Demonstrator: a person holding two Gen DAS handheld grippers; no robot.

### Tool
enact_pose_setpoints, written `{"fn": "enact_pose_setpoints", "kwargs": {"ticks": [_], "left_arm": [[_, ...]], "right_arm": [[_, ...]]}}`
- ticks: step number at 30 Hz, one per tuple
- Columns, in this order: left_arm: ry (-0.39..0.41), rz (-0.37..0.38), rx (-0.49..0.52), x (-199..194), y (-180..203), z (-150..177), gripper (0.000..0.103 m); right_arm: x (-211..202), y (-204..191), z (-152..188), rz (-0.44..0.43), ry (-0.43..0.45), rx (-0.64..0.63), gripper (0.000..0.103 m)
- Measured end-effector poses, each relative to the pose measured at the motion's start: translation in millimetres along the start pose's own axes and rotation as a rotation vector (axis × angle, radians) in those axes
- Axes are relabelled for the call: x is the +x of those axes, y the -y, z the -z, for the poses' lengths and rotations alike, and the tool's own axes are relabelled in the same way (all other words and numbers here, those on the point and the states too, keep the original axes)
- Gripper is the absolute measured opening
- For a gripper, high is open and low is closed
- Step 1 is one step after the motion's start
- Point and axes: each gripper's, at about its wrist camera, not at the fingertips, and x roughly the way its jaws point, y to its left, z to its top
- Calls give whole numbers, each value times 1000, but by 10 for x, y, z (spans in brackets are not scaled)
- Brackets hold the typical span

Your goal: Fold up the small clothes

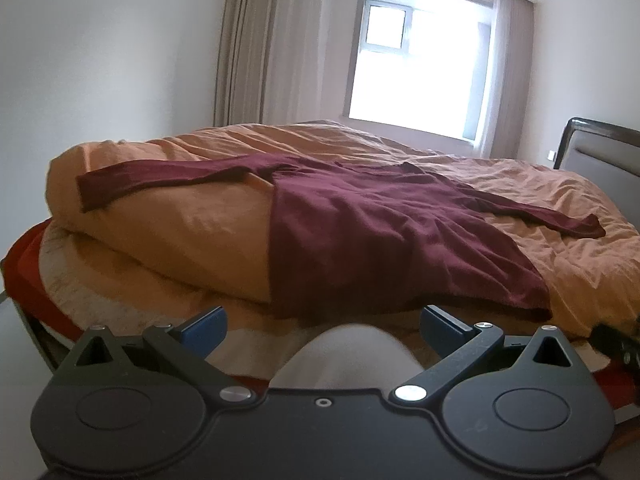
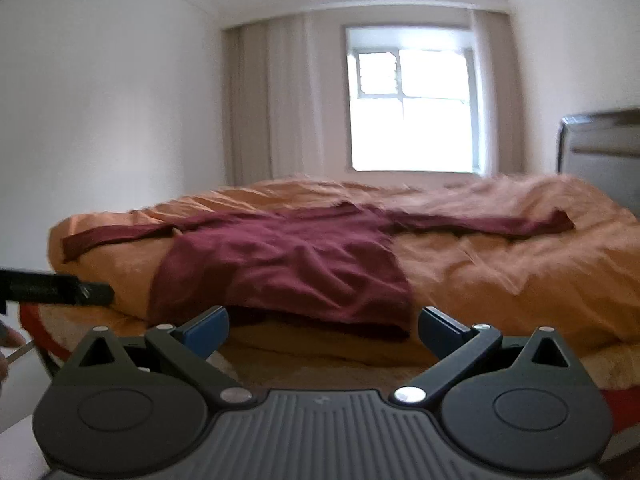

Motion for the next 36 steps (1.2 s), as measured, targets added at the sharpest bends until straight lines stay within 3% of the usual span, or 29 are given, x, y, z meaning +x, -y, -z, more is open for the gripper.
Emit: {"fn": "enact_pose_setpoints", "kwargs": {"ticks": [5,22,26,36], "left_arm": [[8,11,28,263,66,-245,102],[-38,-35,153,1375,313,-1095,102],[-19,-36,185,1701,442,-1249,102],[-103,-52,166,2562,648,-1409,102]], "right_arm": [[246,208,-10,87,-94,21,103],[1062,882,-432,295,-95,19,103],[1212,1019,-482,339,-92,32,103],[1511,1295,-368,327,-148,50,103]]}}
